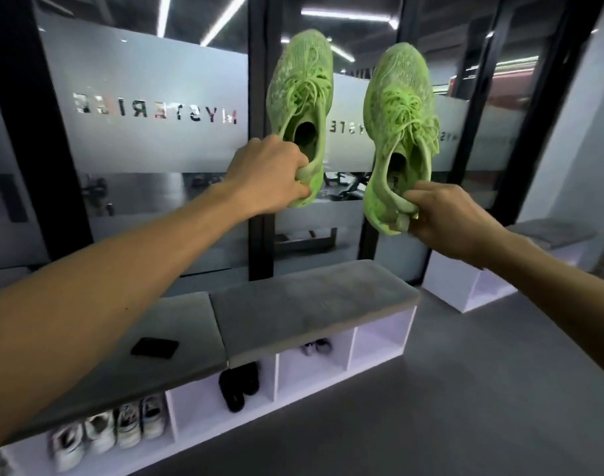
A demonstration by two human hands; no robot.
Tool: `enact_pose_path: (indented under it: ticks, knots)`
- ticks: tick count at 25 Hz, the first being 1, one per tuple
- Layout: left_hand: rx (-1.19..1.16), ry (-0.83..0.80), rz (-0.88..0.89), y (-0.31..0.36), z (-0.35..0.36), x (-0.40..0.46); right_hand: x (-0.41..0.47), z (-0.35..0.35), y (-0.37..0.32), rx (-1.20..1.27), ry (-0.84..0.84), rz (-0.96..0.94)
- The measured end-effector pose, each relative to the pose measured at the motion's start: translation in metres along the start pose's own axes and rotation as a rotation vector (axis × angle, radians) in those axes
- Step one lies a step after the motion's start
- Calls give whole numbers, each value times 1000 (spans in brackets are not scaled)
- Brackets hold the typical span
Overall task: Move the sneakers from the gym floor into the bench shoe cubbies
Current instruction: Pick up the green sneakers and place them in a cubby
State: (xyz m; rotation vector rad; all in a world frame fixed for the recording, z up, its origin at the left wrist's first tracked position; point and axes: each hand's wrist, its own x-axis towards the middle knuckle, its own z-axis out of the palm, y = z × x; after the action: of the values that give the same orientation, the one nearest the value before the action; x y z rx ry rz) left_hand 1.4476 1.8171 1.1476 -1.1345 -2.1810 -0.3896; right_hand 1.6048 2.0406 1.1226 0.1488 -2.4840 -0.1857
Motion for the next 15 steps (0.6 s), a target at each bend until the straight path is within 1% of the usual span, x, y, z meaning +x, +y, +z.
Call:
enact_pose_path:
  ticks: [7,11,15]
  knots:
    - [70,-35,-124,-23,25,31,61,56,46,151,39,-113]
    - [96,-39,-194,-9,48,55,74,75,85,193,46,-148]
    - [136,-38,-234,22,74,83,80,83,138,220,74,-217]
